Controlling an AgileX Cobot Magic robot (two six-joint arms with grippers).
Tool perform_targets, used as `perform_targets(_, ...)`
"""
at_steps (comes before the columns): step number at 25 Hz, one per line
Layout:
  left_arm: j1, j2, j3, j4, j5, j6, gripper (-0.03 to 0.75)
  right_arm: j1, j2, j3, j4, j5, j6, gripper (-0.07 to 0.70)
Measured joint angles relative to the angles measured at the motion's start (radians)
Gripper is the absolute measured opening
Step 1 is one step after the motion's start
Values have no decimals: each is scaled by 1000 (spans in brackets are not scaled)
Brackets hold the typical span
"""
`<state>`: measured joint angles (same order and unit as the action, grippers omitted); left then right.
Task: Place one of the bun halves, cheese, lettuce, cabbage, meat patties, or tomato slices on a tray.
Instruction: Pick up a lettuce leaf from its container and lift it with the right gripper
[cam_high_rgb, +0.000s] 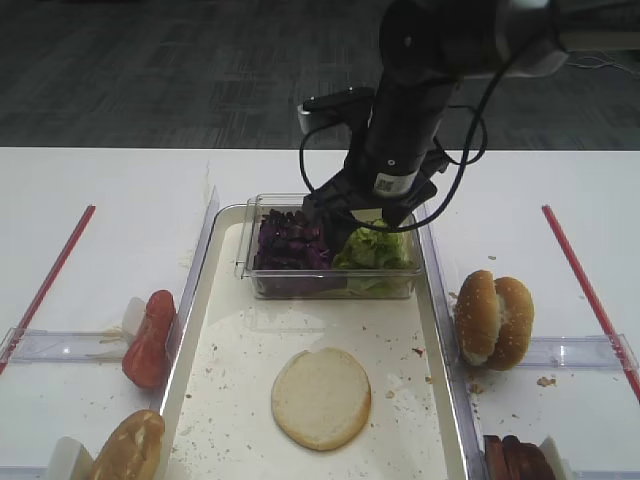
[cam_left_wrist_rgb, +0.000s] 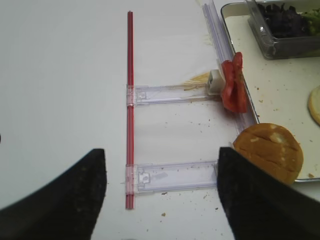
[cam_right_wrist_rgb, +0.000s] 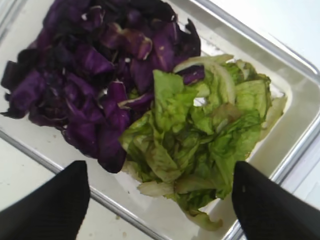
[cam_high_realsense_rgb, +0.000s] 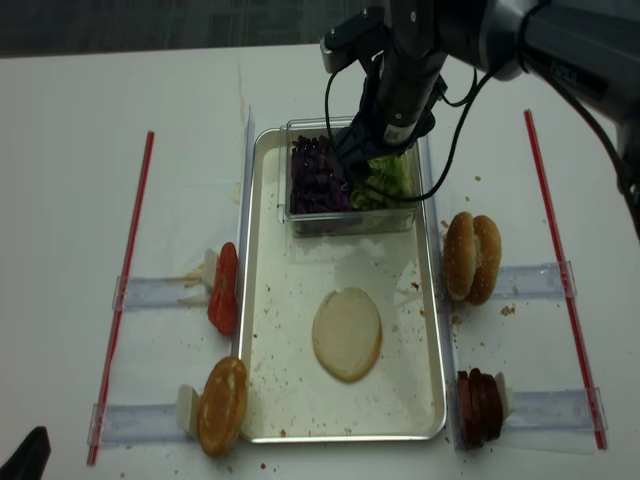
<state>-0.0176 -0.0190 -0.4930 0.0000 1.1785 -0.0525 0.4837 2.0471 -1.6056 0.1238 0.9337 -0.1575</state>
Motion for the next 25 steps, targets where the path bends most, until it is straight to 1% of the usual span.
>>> perform_targets(2, 0, 0, 0, 0, 0, 0, 471, 0, 27, 0, 0, -2, 0, 585)
perform_targets(6, 0, 0, 0, 0, 0, 0, 471, 0, 60, 0, -2, -7, 0, 507)
perform_targets(13, 0, 0, 0, 0, 0, 0, 471, 0, 93, 0, -12, -15, 0, 484)
perform_targets(15, 0, 0, 0, 0, 0, 0, 471, 0, 95, 0, -14, -16, 0, 458)
perform_targets(16, 0, 0, 0, 0, 0, 0, 471, 0, 95, 0, -19, -16, 2, 426)
perform_targets(18, 0, 0, 0, 0, 0, 0, 471, 0, 95, 0, -26, -18, 9, 330)
perform_targets(21, 0, 0, 0, 0, 0, 0, 471, 0, 95, 0, -35, -18, 14, 114)
perform_targets(23, 0, 0, 0, 0, 0, 0, 471, 0, 95, 0, -39, -18, 16, 59)
perform_targets(25, 0, 0, 0, 0, 0, 0, 471, 0, 97, 0, -39, -18, 20, 50)
